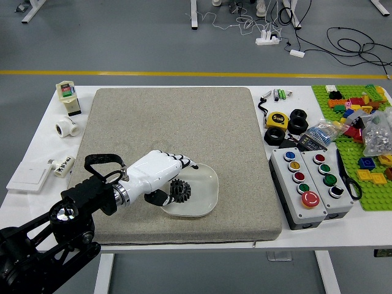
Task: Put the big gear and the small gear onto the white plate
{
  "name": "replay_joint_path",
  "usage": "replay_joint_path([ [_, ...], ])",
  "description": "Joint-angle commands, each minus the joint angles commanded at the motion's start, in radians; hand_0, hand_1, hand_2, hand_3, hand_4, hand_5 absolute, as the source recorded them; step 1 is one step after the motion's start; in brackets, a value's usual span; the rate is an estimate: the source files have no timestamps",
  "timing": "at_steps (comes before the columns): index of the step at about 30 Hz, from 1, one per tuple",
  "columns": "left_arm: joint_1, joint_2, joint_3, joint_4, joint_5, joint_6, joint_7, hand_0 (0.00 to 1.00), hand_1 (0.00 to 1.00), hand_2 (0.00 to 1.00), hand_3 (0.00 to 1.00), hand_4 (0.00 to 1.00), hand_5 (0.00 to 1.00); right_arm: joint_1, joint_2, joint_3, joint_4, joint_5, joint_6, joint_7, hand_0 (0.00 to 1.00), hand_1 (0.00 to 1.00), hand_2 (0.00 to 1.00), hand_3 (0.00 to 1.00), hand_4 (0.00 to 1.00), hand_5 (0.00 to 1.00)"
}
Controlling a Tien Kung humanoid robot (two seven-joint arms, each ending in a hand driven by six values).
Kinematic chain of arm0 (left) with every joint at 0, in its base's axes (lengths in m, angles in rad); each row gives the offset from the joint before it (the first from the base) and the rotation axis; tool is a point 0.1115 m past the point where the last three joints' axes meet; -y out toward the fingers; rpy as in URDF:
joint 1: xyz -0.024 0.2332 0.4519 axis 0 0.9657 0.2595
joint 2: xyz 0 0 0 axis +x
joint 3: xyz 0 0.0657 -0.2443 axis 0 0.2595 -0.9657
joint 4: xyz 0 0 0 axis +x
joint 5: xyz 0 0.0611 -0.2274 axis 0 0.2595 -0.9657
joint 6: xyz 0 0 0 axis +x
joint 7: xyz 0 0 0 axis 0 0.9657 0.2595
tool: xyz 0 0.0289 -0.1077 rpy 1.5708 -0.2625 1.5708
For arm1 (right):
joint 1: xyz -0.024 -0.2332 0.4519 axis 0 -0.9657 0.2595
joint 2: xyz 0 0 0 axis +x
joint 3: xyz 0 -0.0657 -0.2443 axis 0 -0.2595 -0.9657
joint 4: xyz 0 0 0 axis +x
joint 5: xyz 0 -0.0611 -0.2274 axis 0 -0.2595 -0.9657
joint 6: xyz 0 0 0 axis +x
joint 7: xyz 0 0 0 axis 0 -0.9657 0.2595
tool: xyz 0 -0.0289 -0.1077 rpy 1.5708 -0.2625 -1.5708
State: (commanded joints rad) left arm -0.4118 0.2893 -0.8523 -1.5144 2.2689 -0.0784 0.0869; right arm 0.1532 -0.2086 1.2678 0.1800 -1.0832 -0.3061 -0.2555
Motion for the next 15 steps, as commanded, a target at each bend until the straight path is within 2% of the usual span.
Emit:
replay_joint_path([
  [1,0.001,0.000,-0.005,-0.002,0.000,0.006,0.002,0.693,0.839,0.962,0.860,0.809,0.010,0.000,0.000,0.000,0.000,0.000,0.000,0.000,0.598,0.605,0.692,0.558,0.753,0.677],
  [2,0.006,-0.002,-0.018,0.001,0.000,0.023,0.010,0.693,0.839,0.962,0.860,0.809,0.010,0.000,0.000,0.000,0.000,0.000,0.000,0.000,0.598,0.605,0.692,0.558,0.753,0.677],
  [6,0.037,-0.019,-0.082,0.031,0.000,0.192,0.030,0.693,0.839,0.962,0.860,0.809,0.010,0.000,0.000,0.000,0.000,-0.001,0.000,0.000,0.598,0.605,0.692,0.558,0.753,0.677],
  [7,0.051,-0.030,-0.110,0.040,0.000,0.238,0.023,0.669,0.776,0.889,0.863,0.816,0.222,0.000,0.000,0.001,0.000,-0.001,0.000,0.000,0.598,0.606,0.692,0.558,0.754,0.677],
  [9,0.062,-0.039,-0.142,0.047,0.000,0.316,0.015,0.669,0.776,0.889,0.863,0.816,0.222,-0.001,0.000,0.001,0.000,-0.001,-0.001,0.000,0.598,0.606,0.692,0.558,0.754,0.677],
  [13,0.093,-0.069,-0.237,0.068,-0.016,0.485,-0.036,0.669,0.776,0.889,0.863,0.816,0.222,-0.001,0.001,0.001,0.000,-0.003,-0.001,-0.001,0.598,0.606,0.692,0.558,0.754,0.677],
  [14,0.098,-0.075,-0.262,0.074,-0.046,0.529,-0.045,0.669,0.730,0.827,0.731,0.800,0.289,-0.001,0.001,0.001,0.000,-0.004,0.000,-0.001,0.598,0.606,0.693,0.558,0.754,0.678],
  [15,0.105,-0.082,-0.291,0.082,-0.085,0.562,-0.054,0.669,0.730,0.827,0.731,0.800,0.289,-0.001,0.001,0.002,0.000,-0.004,-0.001,-0.001,0.598,0.606,0.693,0.558,0.754,0.678],
])
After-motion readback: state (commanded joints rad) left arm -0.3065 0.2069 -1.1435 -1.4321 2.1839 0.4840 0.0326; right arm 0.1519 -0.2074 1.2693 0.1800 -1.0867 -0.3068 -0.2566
